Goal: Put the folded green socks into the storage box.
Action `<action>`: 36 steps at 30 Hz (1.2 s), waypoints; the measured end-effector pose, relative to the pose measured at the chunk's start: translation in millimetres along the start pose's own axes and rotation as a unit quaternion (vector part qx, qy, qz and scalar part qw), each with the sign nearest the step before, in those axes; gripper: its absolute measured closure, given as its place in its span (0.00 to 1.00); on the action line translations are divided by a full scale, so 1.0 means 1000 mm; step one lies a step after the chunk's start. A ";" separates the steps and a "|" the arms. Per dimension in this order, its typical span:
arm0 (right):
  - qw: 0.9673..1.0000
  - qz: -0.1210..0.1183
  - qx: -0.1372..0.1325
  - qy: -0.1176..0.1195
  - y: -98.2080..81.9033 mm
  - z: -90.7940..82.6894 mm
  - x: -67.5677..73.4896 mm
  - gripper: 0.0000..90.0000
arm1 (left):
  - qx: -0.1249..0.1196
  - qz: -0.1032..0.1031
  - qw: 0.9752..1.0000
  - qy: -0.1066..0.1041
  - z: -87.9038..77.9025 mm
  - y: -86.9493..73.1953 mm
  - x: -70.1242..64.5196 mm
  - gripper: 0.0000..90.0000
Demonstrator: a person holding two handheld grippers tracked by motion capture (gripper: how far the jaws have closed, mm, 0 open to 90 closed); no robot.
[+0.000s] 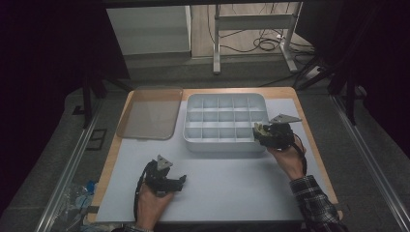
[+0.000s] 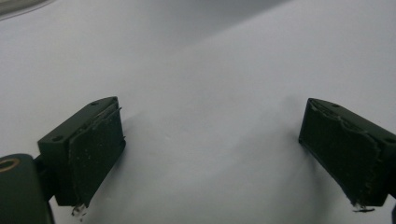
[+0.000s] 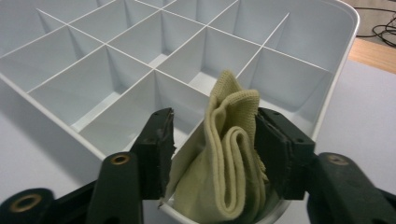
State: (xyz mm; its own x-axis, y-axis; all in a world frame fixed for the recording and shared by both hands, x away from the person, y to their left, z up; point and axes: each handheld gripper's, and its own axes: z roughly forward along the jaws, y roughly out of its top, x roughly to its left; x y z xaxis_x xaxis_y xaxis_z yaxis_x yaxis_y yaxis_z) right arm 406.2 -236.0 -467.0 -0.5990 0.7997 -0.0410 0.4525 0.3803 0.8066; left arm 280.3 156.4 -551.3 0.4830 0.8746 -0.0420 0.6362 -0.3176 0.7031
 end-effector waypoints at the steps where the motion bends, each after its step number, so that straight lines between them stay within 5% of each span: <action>1: 1.000 0.000 -0.001 0.001 0.001 -0.001 0.001 0.50 | 0.000 0.000 1.000 0.000 0.000 0.000 0.000 0.07; 20: 1.000 -0.024 0.011 0.001 0.009 -0.013 0.016 0.35 | 0.000 0.000 1.000 0.000 0.000 0.000 0.000 0.07; 28: 1.000 -0.007 0.012 0.000 0.011 -0.022 0.019 0.32 | 0.000 0.000 1.000 0.000 0.000 0.000 0.000 0.07; 36: 0.999 -0.027 0.015 -0.008 0.009 -0.033 0.026 0.23 | 0.000 0.000 1.000 0.000 0.000 0.000 0.000 0.07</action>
State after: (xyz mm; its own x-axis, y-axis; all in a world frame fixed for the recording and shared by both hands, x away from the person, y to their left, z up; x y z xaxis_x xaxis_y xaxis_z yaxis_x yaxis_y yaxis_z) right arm 372.8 -227.1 -441.2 -0.6132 0.7845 -0.0930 0.4399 0.4369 0.7846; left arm 280.2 156.4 -551.3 0.4832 0.8745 -0.0413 0.6360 -0.3182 0.7031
